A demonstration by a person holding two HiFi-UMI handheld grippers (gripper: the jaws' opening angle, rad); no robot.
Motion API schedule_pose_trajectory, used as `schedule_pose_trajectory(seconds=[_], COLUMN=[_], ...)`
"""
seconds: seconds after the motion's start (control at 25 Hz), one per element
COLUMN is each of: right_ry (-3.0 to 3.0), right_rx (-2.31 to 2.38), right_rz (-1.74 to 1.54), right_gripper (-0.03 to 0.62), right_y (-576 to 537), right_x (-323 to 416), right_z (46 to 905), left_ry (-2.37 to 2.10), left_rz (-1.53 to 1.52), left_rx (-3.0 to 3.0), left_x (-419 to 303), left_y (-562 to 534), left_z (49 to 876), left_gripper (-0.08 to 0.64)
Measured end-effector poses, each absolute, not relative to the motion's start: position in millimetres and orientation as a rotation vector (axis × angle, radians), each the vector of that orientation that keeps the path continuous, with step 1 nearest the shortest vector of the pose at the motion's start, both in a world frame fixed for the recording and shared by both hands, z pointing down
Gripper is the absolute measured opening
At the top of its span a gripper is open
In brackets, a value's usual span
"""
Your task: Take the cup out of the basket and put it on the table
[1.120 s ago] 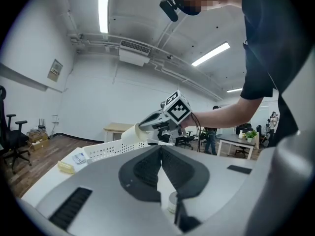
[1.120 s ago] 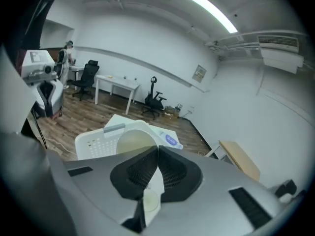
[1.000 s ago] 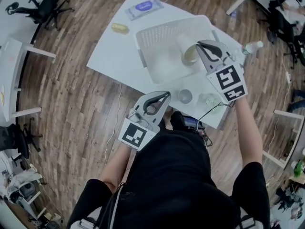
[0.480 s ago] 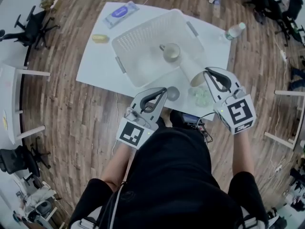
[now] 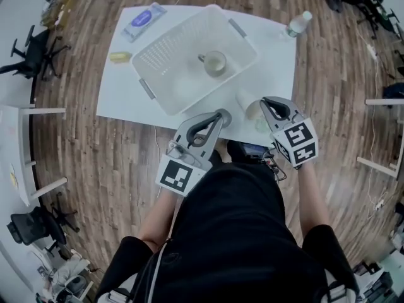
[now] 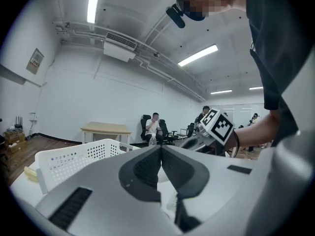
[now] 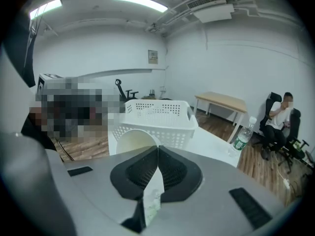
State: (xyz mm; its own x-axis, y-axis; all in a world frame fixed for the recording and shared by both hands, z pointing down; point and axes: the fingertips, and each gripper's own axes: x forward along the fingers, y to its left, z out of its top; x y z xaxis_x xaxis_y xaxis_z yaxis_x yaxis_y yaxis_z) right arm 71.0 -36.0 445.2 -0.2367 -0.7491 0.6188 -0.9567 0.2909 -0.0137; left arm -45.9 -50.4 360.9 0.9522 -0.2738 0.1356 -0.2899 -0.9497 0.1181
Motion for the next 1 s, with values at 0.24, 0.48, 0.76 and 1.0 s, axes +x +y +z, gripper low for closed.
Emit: schedule_pose_trajectory(seconds=[0.24,0.48,0.76,1.0], right_ry=[-1.937,-1.799,-1.678,-1.701], right_rx=[1.335,1.185,1.045,1.006], right_rz=[0.675,0.774,0.924,1.071], right_gripper=[0.028,0.028,0.028,0.031], right_y=[-38,-60,-70,-71], right_x=[70,75,76,66], right_z=[513,569,623,633], left_ry=[-0.435,-0.455,-0.502,-0.53], left_rz=[0.196,0.211,0.25,0.266], left_rx=[2.962,2.943,2.925,2.907], left_x=[-45,-50,-58,-65], left_y=[-45,-43,-46,-47], left_z=[365,371,380,385], left_gripper=[0.009,0.009,0.009,0.009])
